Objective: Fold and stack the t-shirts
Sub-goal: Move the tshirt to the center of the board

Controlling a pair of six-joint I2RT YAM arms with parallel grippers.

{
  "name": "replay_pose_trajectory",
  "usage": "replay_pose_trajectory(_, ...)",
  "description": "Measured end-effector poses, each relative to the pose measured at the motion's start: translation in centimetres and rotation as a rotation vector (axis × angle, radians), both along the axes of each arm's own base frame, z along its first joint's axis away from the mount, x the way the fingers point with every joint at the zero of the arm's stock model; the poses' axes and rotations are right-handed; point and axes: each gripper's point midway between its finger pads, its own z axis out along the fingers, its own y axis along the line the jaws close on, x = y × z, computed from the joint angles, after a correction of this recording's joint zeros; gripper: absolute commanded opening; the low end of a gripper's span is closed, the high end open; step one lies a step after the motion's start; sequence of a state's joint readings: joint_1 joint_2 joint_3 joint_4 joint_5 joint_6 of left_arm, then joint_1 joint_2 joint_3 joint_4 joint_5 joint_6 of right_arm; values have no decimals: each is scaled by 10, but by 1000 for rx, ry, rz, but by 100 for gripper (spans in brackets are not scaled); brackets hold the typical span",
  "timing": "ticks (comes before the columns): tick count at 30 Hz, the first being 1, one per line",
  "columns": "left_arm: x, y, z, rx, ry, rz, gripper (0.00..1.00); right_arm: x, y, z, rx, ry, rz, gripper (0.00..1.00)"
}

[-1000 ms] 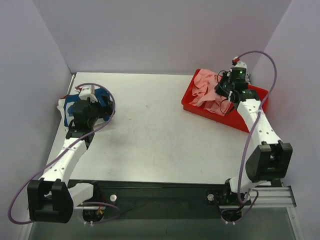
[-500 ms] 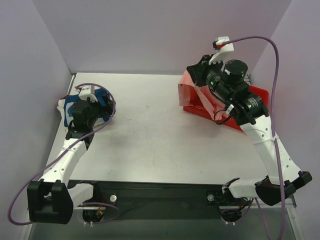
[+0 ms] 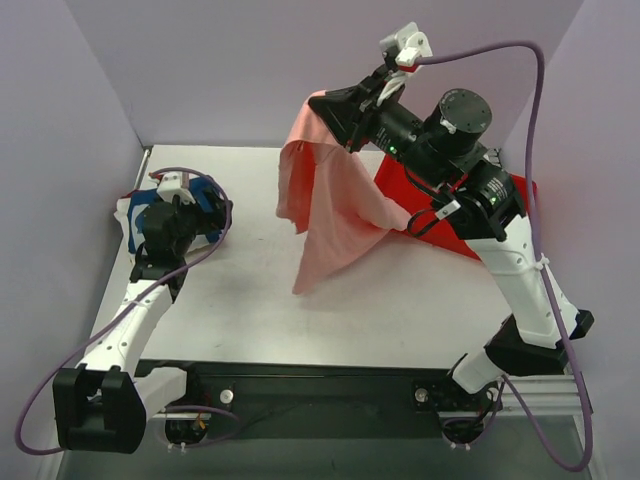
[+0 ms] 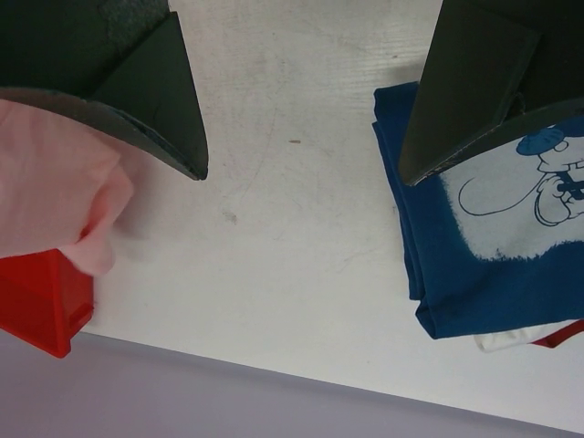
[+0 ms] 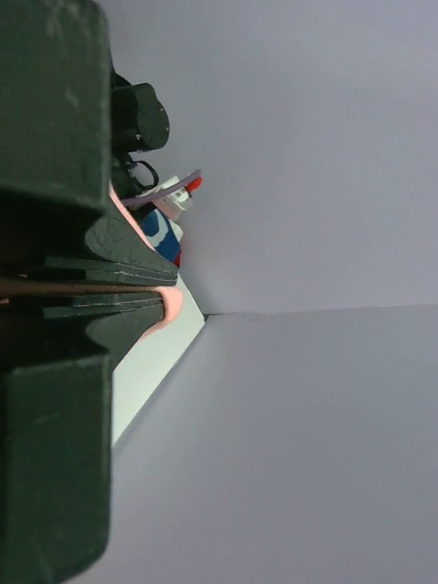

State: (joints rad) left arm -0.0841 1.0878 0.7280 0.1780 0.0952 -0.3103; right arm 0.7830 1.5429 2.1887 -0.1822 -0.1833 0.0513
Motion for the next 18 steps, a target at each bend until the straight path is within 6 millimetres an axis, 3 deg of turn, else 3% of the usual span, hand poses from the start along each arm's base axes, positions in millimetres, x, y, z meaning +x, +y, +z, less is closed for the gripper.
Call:
replay_pose_trajectory(3,-1,0,3,-1,-8,1,97,-3,8,-11,-17,2,11,0)
replay_pose_trajectory(6,-2,1,5,0,-15,5,97,4,5,-50,-59,51,-29,0)
replay_pose_trajectory(11,-6,3,7,6,-26,29,97,15,-7,-167,-138,216,-124,5)
replay_pose_trajectory(13,-12,-1,8,12,-37,37,97,20,-10,-224,-176,310,-168,9)
replay_pose_trajectory(14,-15,-5,11,16,-47,35,97,22,-12,-249,-192,352,-189,13)
replay_pose_trajectory(15,-18,-10,14,19,-60,31,97,24,-13,-273,-211,398,-207,26)
replay_pose_trajectory(17,-25,-21,20,28,-82,17,97,27,-15,-319,-256,483,-237,41)
replay_pose_trajectory(18,-28,-28,22,33,-92,8,97,27,-15,-339,-279,521,-247,57)
